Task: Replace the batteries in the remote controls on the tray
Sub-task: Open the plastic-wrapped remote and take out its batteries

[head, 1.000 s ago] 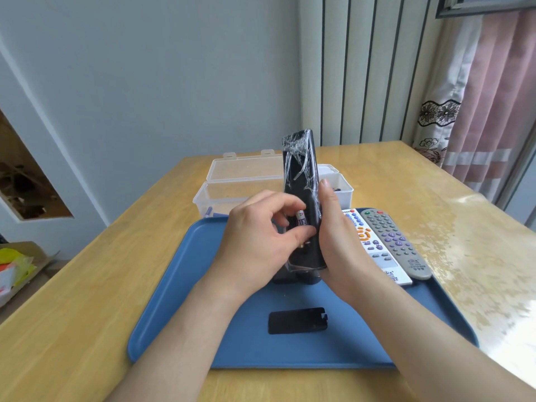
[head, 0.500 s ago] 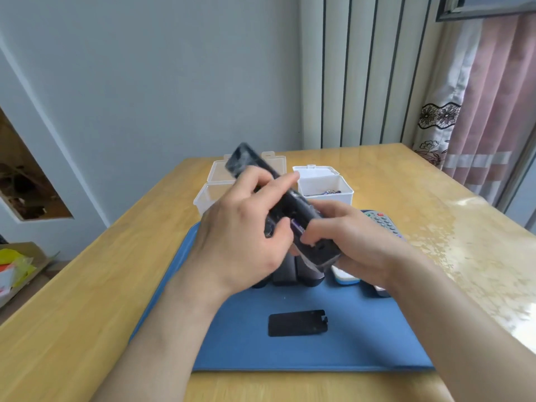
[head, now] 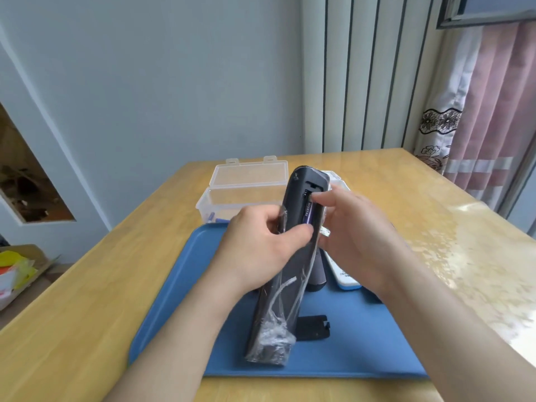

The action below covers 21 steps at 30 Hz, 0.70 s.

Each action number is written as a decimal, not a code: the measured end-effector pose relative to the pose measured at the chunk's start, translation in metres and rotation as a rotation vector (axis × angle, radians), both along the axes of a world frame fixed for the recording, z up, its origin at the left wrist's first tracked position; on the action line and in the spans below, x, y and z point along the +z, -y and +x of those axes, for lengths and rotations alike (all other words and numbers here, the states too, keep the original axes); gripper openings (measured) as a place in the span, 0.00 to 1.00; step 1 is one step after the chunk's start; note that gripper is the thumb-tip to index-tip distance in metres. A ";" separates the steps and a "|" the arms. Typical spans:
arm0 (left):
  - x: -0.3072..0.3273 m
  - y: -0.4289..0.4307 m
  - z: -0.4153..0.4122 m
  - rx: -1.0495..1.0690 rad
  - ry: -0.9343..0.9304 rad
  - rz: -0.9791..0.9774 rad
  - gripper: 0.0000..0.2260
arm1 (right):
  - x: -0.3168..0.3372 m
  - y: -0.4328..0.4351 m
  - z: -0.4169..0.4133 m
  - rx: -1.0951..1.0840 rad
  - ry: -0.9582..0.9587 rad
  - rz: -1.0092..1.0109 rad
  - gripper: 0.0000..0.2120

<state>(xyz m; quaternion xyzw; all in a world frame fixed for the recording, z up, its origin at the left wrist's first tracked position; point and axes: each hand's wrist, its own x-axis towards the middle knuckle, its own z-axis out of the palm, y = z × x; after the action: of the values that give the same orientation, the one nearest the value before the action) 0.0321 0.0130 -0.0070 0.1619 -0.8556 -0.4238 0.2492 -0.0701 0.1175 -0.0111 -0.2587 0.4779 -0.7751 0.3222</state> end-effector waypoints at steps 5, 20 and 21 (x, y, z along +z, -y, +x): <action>-0.015 0.001 -0.010 0.014 -0.030 0.070 0.19 | -0.004 0.006 0.002 -0.019 0.116 0.056 0.10; -0.014 -0.013 -0.007 0.000 -0.104 -0.077 0.10 | 0.007 0.007 0.007 -0.048 0.384 -0.060 0.11; -0.014 -0.013 -0.007 0.000 -0.107 -0.081 0.11 | 0.008 0.006 0.007 -0.053 0.383 -0.058 0.10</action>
<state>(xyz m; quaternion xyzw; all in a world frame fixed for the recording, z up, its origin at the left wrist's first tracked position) 0.0247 0.0263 -0.0210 0.1286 -0.8574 -0.3970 0.3010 -0.0630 0.1111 -0.0030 -0.1031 0.3921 -0.8319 0.3790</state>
